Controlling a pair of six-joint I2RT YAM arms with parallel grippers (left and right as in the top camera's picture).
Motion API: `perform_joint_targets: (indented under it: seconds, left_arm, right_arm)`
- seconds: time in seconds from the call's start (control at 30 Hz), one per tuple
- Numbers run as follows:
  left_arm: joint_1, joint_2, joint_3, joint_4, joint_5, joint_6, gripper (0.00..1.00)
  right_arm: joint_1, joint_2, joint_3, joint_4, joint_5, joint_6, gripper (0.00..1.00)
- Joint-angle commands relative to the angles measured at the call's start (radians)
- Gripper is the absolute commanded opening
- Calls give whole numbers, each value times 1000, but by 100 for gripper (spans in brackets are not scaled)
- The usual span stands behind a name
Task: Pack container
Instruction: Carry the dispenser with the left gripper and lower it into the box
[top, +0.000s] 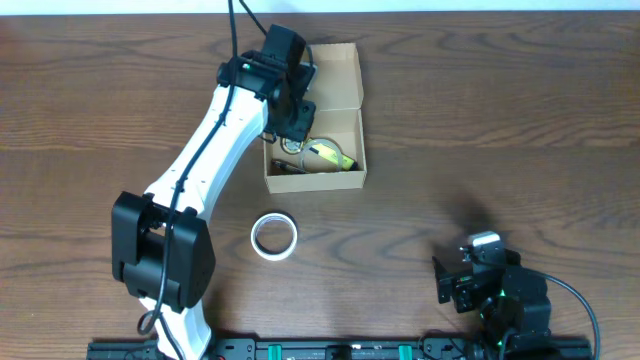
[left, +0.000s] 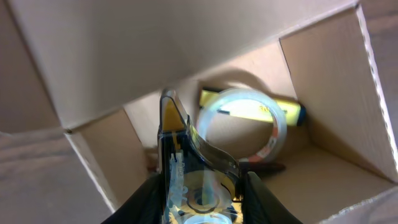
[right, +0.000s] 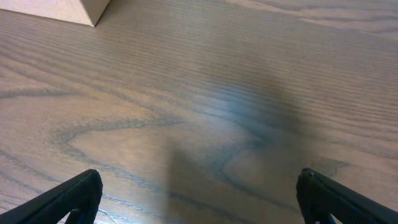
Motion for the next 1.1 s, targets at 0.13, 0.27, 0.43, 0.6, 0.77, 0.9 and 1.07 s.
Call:
perform_joint_targets:
  seconds: [0.13, 0.27, 0.43, 0.6, 0.77, 0.9, 1.07]
  left_arm:
    - [-23, 88, 19, -18, 14, -11, 22]
    - [-25, 124, 19, -16, 14, -19, 22]
    - [-26, 143, 18, -13, 14, -19, 22]
    - [-26, 143, 18, -13, 14, -19, 28]
    - [-26, 143, 18, -13, 14, -19, 35]
    - [-26, 143, 18, -13, 14, -19, 35]
    - [-27, 143, 18, -13, 14, -19, 40]
  right_arm:
    - [-8, -6, -6, -9, 3, -11, 99]
    - [-8, -6, -6, -9, 3, -11, 99]
    - [-8, -6, -6, -9, 3, -11, 99]
    - [-8, -6, -6, -9, 3, -11, 99]
    - [-8, -6, -6, -9, 3, -11, 99]
    - [-8, -6, -6, -9, 3, -11, 99]
    - [-8, -6, -6, -9, 3, -11, 99]
